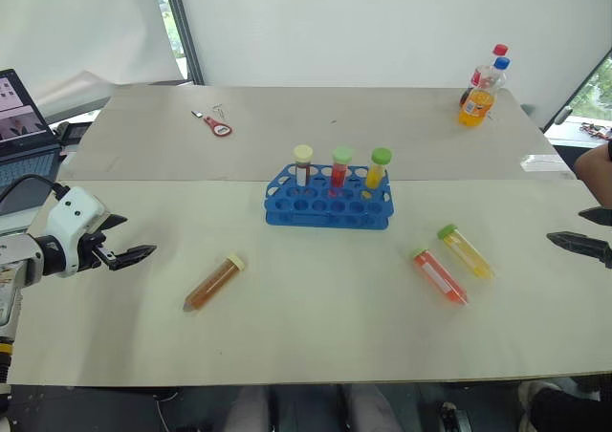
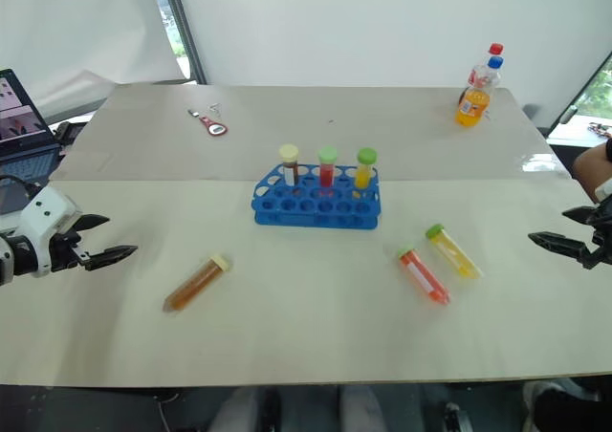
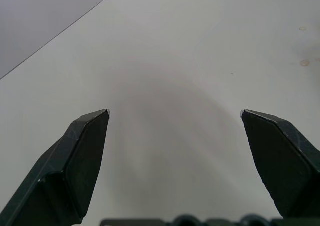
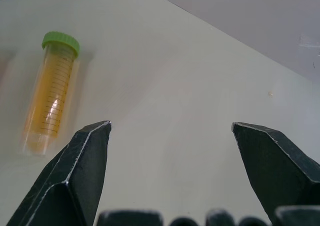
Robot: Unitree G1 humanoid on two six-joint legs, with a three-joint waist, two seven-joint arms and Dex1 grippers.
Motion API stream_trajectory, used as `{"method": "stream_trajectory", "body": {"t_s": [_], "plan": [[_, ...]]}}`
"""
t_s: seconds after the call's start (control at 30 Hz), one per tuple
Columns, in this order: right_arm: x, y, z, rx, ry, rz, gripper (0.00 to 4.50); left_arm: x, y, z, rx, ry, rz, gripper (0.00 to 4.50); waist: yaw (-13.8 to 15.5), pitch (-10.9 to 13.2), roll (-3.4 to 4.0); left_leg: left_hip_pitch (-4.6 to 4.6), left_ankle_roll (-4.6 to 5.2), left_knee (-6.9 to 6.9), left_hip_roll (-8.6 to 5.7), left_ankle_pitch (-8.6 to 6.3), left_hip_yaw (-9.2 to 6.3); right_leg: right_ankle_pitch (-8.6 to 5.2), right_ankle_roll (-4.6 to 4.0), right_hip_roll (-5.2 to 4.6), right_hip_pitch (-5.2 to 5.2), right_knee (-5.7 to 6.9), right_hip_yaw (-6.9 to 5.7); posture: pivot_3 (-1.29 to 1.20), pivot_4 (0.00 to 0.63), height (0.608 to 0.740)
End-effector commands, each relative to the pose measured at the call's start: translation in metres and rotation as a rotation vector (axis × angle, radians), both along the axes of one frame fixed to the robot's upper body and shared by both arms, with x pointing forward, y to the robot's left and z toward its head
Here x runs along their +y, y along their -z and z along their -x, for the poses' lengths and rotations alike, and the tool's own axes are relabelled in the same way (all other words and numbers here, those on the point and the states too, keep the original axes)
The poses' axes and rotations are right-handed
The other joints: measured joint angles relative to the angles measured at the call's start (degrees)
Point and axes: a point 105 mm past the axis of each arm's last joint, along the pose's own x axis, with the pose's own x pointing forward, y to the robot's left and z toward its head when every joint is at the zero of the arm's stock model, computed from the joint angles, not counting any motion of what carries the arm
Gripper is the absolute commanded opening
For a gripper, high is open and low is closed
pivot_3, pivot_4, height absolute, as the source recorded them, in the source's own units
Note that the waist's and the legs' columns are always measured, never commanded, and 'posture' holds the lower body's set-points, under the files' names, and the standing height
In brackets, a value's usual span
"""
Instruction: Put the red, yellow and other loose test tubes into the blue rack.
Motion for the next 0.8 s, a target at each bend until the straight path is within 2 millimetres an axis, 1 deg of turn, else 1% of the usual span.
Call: {"method": "stream_trajectory", "body": {"t_s": [0.03, 0.13, 0.27, 0.37, 0.43, 0.47, 0.53, 0.57, 0.67, 0.8], "plan": [[-0.003, -0.014, -0.002, -0.059, -0.004, 0.03, 4.3, 0.002, -0.014, -0.002, -0.042, 0.007, 0.007, 4.49, -0.01, 0.0, 0.0, 0.0, 0.0, 0.0, 0.0, 0.0, 0.0, 0.0, 0.0, 0.0, 0.0, 0.0, 0.0, 0.0, 0.15, 0.733], [-0.006, -0.014, -0.003, -0.08, 0.008, 0.036, 4.3, -0.001, -0.021, 0.0, -0.05, 0.019, 0.081, 4.49, 0.01, 0.0, 0.0, 0.0, 0.0, 0.01, -0.01, 0.0, 0.01, 0.0, 0.0, -0.01, 0.0, 0.0, 0.0, 0.0, 0.15, 0.733], [-0.003, -0.018, -0.007, -0.1, 0.001, 0.032, 4.3, -0.002, -0.023, 0.0, -0.055, 0.029, 0.066, 4.49, -0.08, 0.0, 0.0, 0.01, 0.0, 0.0, 0.0, 0.0, 0.01, 0.0, 0.0, 0.0, 0.0, 0.01, 0.0, 0.0, 0.15, 0.733], [0.001, -0.023, -0.011, -0.107, -0.003, 0.016, 4.3, -0.016, -0.033, -0.003, -0.078, 0.094, 0.081, 4.49, -0.07, 0.0, 0.0, 0.0, 0.0, 0.01, -0.01, 0.0, 0.01, 0.0, 0.0, 0.0, 0.0, 0.01, 0.0, 0.0, 0.15, 0.733], [0.007, -0.026, -0.015, -0.091, -0.015, 0.005, 4.3, -0.038, -0.039, -0.003, -0.086, 0.183, 0.074, 4.49, 0.11, 0.0, 0.0, -0.01, 0.0, 0.03, -0.01, 0.0, 0.01, 0.0, 0.0, 0.0, 0.0, 0.02, 0.0, 0.0, 0.15, 0.733], [0.013, -0.028, -0.018, -0.078, -0.029, -0.006, 4.3, -0.056, -0.043, -0.002, -0.093, 0.253, 0.081, 4.49, 0.16, 0.0, 0.0, -0.01, 0.0, 0.03, 0.0, 0.0, 0.0, 0.0, 0.0, -0.01, 0.01, 0.02, 0.0, 0.0, 0.15, 0.733], [0.024, -0.031, -0.021, -0.052, -0.049, -0.025, 4.3, -0.08, -0.047, 0.001, -0.097, 0.341, 0.092, 4.49, 0.24, 0.0, 0.0, -0.02, 0.0, 0.03, 0.0, 0.0, 0.0, 0.0, 0.0, -0.04, 0.01, 0.02, 0.01, 0.0, 0.15, 0.733], [0.032, -0.03, -0.025, -0.013, -0.058, -0.007, 4.3, -0.1, -0.049, 0.004, -0.1, 0.423, 0.088, 4.49, 0.25, 0.0, 0.01, -0.05, 0.0, 0.06, 0.0, 0.0, -0.01, 0.0, 0.01, -0.04, 0.01, 0.03, 0.0, 0.0, 0.15, 0.733], [0.054, -0.023, -0.034, 0.12, -0.049, 0.043, 4.3, -0.146, -0.052, 0.015, -0.105, 0.614, 0.083, 4.49, 0.23, 0.0, 0.01, -0.07, 0.0, 0.09, -0.06, 0.0, -0.03, 0.0, 0.0, 0.0, -0.02, 0.06, 0.01, 0.0, 0.15, 0.733], [0.077, -0.006, -0.041, 0.294, -0.044, 0.063, 4.3, -0.188, -0.054, 0.029, -0.117, 0.804, 0.083, 4.49, 0.15, 0.0, 0.01, -0.12, 0.0, 0.1, -0.07, 0.0, -0.04, 0.0, 0.0, 0.06, -0.07, 0.07, 0.01, 0.0, 0.15, 0.733]]}}
